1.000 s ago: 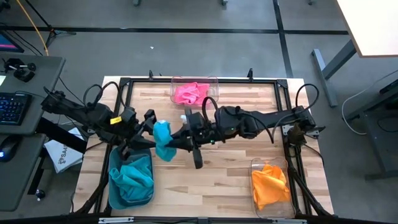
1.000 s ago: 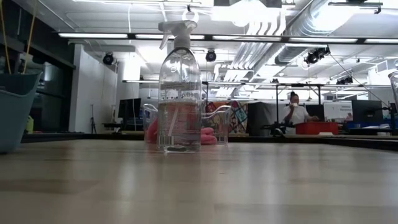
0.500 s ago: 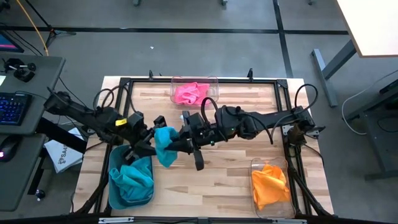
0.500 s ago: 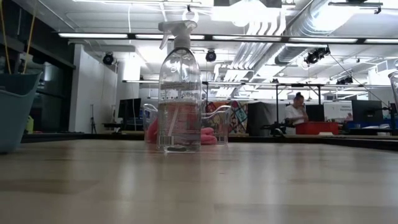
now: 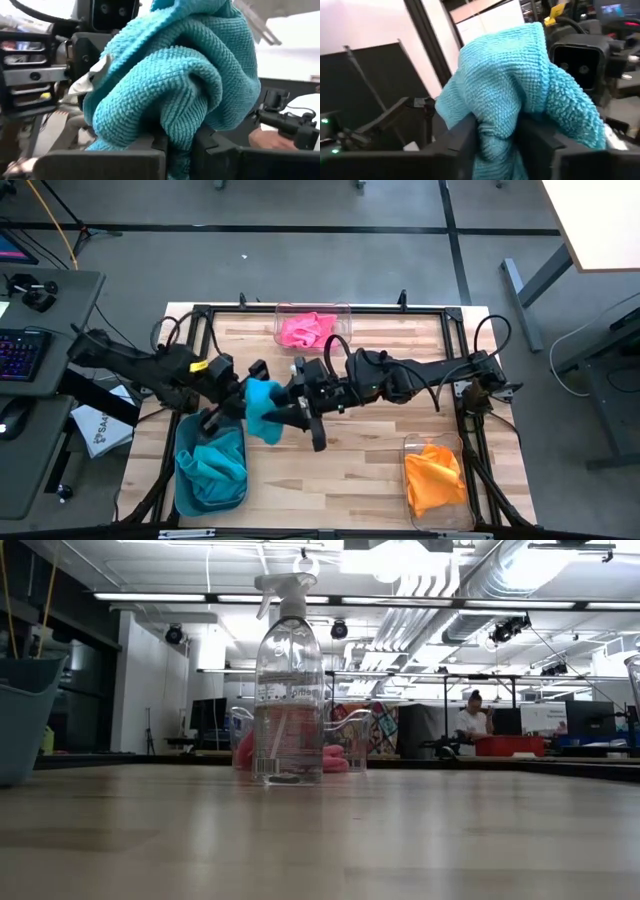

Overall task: Sort microfiber towel by color & place in baskets
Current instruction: Put the blue towel into the blue bin

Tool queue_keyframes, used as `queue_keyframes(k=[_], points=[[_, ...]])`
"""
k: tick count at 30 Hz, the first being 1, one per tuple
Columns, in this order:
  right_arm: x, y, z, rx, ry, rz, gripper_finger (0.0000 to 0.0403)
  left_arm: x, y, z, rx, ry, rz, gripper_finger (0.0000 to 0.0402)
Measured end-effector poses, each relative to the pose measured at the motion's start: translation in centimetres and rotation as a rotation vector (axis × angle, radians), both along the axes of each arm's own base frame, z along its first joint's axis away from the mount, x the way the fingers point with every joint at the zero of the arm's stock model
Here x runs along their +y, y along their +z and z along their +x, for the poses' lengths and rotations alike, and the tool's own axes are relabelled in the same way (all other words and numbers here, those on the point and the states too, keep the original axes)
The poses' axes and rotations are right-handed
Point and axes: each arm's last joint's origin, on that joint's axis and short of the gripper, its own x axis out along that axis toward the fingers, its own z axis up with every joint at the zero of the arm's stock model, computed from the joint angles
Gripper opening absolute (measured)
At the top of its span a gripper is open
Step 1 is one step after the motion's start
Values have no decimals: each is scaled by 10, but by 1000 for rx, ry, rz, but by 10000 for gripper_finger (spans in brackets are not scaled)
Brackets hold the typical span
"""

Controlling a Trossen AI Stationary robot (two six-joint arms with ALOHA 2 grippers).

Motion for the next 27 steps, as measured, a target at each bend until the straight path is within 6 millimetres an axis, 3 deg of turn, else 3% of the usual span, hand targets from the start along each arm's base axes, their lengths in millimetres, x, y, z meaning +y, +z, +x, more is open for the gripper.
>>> queue_keyframes(k=[4,8,14,20,27], points=[[-4,2,-4,15,-22,-33,194,11,3,-23,82,20,23,7],[-12,14,-21,55,-29,-56,241,20,2,-55,196,70,28,4],[-22,26,-56,190,-78,-70,260,25,-9,-97,449,23,-94,2],[-20,19,-69,316,-179,-122,261,12,-56,-118,1029,-60,-210,1],[-20,-3,-71,512,-279,-161,261,-37,-119,-124,1439,-140,-168,1]])
